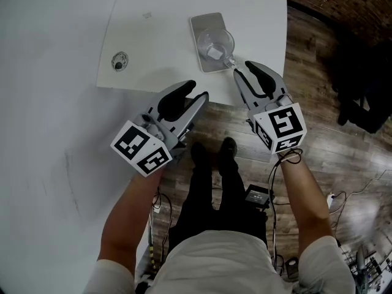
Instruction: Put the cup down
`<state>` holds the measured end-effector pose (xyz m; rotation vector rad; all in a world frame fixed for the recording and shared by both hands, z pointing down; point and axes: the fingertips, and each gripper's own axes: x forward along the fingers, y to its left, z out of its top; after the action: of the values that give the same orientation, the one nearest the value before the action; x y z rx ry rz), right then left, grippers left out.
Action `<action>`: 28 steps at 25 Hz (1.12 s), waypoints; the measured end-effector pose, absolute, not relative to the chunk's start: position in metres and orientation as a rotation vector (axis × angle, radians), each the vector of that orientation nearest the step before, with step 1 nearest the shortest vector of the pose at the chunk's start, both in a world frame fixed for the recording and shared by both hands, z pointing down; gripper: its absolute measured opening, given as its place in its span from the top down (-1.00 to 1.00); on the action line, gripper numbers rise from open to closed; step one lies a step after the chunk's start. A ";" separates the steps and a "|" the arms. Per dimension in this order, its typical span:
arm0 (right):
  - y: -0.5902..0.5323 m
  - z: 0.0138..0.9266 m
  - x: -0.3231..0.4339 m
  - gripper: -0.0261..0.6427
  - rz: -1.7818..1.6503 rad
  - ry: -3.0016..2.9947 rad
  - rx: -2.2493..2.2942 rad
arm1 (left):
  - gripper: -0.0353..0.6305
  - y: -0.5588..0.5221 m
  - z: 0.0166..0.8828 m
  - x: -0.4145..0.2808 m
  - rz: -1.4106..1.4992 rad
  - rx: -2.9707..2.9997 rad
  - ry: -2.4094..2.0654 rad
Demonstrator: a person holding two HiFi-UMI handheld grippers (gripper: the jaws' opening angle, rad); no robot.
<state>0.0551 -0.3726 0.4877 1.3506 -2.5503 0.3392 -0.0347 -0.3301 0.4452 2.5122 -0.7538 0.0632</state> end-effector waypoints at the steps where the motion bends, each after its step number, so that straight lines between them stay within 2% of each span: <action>1: -0.373 0.480 0.059 0.59 0.327 -2.550 1.360 | 0.46 -0.331 0.440 -0.036 0.056 2.515 -0.761; 11: -0.369 0.386 0.085 0.60 0.326 -2.567 1.457 | 0.47 -0.329 0.364 -0.031 0.002 2.606 -0.760; 17: -0.347 0.344 0.088 0.77 0.284 -2.547 1.477 | 0.50 -0.312 0.332 -0.033 0.007 2.632 -0.758; 28: -0.301 0.277 0.088 0.80 0.225 -2.541 1.486 | 0.51 -0.274 0.276 -0.042 0.000 2.682 -0.724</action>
<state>0.0879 -0.3011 0.2770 1.4861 -2.5413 0.2248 -0.0422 -0.2738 0.2761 2.6819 -0.7244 0.0003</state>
